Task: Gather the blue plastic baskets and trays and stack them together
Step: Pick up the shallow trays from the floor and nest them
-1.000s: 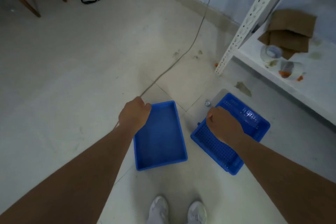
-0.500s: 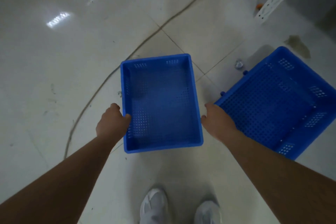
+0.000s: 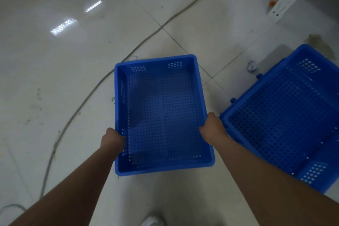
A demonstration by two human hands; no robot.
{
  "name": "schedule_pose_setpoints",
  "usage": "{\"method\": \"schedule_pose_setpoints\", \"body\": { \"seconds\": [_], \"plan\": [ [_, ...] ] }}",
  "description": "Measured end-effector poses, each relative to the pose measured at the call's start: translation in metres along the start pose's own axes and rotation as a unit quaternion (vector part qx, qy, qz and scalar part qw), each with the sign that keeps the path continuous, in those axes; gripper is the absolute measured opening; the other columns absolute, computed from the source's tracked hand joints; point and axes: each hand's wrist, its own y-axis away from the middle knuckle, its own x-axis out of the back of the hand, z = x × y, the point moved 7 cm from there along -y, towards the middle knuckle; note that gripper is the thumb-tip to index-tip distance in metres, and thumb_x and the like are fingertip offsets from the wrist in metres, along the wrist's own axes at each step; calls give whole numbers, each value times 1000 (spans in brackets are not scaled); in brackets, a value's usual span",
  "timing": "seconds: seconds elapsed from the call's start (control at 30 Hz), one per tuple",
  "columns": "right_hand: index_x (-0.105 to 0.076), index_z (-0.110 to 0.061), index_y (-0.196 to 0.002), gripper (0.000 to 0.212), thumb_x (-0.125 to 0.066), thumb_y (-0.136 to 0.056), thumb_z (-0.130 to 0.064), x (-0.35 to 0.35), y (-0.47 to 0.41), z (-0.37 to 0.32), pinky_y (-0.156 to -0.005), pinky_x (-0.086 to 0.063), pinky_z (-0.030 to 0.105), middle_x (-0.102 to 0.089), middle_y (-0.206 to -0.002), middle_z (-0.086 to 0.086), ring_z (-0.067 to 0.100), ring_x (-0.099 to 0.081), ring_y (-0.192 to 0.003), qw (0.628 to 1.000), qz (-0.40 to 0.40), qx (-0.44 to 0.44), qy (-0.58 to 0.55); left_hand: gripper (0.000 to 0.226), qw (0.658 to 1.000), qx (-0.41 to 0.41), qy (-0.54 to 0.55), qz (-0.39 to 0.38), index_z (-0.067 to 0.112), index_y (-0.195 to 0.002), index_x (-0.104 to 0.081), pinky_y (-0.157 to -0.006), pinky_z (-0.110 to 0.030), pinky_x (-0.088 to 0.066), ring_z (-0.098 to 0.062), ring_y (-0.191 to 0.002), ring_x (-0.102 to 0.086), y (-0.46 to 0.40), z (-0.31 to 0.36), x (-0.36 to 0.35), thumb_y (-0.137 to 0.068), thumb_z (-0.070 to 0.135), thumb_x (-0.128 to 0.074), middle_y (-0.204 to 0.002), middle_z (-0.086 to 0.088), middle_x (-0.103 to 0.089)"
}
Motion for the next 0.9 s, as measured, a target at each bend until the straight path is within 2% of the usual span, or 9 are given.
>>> {"method": "schedule_pose_setpoints", "body": {
  "seconds": [0.1, 0.13, 0.2, 0.33, 0.4, 0.5, 0.6, 0.73, 0.9],
  "plan": [
    [-33, -14, -82, 23, -45, -91, 2, 5, 5, 13, -50, -34, 24, -35, -75, -1, 10, -35, -61, 1000, -4, -9, 19, 19, 998, -2, -44, 39, -1, -103, -50, -57, -34, -45, -28, -73, -54, 9, -5, 12, -86, 3, -48, -101, -21, -58],
    [-27, -18, -71, 34, -45, -90, 4, 6, 9, 17, -48, -30, 22, -31, -72, -2, 8, -31, -58, 1000, -1, -15, 16, 15, 997, -9, -55, 53, 0, -98, -51, -56, -34, -44, -26, -69, -52, 13, -7, 17, -83, 3, -50, -94, -19, -58],
    [-18, -22, -63, 47, -45, -89, 5, 9, 18, 24, -50, -30, 22, -31, -69, -2, 8, -30, -56, 1000, 2, -21, 9, 13, 995, -22, -64, 69, 2, -92, -54, -61, -36, -47, -26, -69, -52, 21, -11, 26, -79, 2, -53, -78, -11, -54],
    [-29, -20, -64, 42, -52, -86, 7, 23, 56, 36, -66, -44, 31, -42, -74, 1, 17, -46, -72, 997, -23, -27, -66, 7, 993, -44, -80, 77, 6, -83, -55, -55, -31, -41, -18, -58, -47, 57, -6, 54, -76, 2, -54, -67, -4, -50],
    [-32, -18, -66, 39, -53, -85, 9, 37, 77, 40, -72, -46, 33, -44, -77, 2, 18, -47, -76, 994, -21, -21, -109, 7, 992, -63, -75, 79, 8, -74, -53, -49, -29, -39, -18, -57, -48, 78, 1, 68, -76, 3, -57, -66, -4, -51],
    [-32, -19, -66, 40, -53, -83, 11, 66, 105, 45, -71, -42, 30, -43, -75, 0, 15, -43, -75, 986, -8, -13, -163, 20, 989, -104, -58, 87, 13, -66, -46, -46, -28, -38, -20, -56, -50, 109, 21, 86, -76, 1, -57, -66, -6, -53],
    [-33, -19, -65, 39, -53, -86, 7, 103, 127, 53, -68, -41, 29, -46, -75, 1, 15, -45, -73, 982, 17, -10, -186, 16, 983, -145, -52, 99, 12, -68, -47, -47, -28, -39, -22, -57, -53, 144, 56, 100, -78, 2, -55, -68, -6, -55],
    [-32, -20, -65, 39, -58, -87, -1, 156, 150, 77, -49, -30, 20, -43, -68, -3, 9, -41, -61, 981, 75, -8, -180, 9, 974, -193, -64, 101, 12, -74, -49, -51, -32, -43, -26, -61, -56, 187, 116, 98, -80, 6, -54, -69, -4, -55],
    [-36, -17, -69, 36, -62, -81, 3, 214, 165, 130, -48, -30, 23, -42, -66, -3, 7, -38, -56, 971, 127, -62, -191, 10, 953, -269, -94, 108, 14, -76, -47, -48, -28, -35, -19, -57, -51, 234, 193, 66, -85, 9, -49, -68, 0, -52]
  ]
}}
